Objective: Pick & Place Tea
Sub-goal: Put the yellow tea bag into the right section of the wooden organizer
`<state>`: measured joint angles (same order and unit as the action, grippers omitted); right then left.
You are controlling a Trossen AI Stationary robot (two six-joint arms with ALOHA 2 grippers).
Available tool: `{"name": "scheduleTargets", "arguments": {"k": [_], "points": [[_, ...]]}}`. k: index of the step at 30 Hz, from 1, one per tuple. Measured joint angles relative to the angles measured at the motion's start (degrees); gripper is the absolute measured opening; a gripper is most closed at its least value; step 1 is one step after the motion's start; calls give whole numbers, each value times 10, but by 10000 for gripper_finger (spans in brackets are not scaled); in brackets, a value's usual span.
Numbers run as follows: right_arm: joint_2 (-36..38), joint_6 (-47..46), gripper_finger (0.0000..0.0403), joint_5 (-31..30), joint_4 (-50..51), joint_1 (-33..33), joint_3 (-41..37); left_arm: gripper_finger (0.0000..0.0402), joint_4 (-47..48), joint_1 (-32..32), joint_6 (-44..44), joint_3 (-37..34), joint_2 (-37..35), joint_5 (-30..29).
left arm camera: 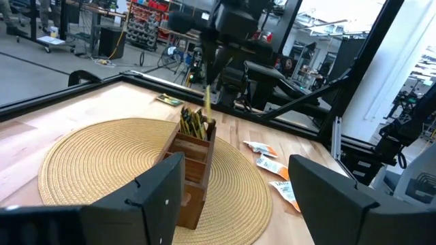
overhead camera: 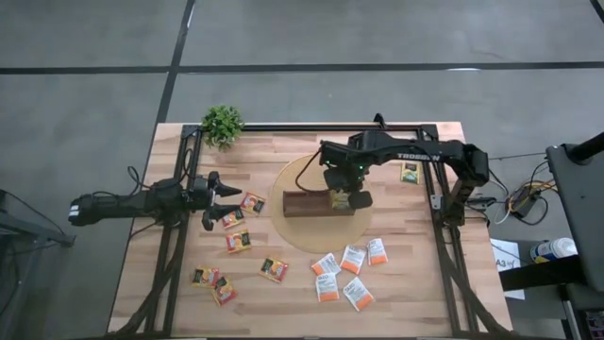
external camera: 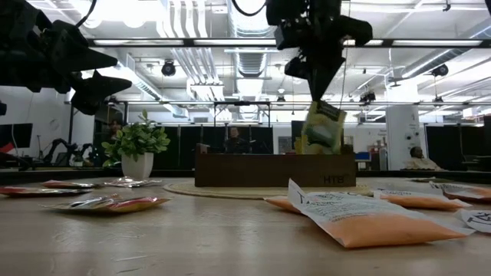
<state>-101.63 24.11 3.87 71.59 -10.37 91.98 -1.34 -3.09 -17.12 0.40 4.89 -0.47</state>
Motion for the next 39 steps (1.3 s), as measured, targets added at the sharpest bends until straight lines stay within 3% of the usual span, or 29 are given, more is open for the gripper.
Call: {"name": "scheduleTargets", "arguments": {"k": [11,16,30,39], "points": [[-21,12,8,-13,9,2,13,257,0,0,0,0,0,0],[-36,11,8,-58,24,11,13,257,0,0,0,0,0,0],[-63,-3,8,-73,16,42,14,257,0,0,0,0,0,0],[-62,-2,8,-90,48,42,53,257,0,0,0,0,0,0]]}}
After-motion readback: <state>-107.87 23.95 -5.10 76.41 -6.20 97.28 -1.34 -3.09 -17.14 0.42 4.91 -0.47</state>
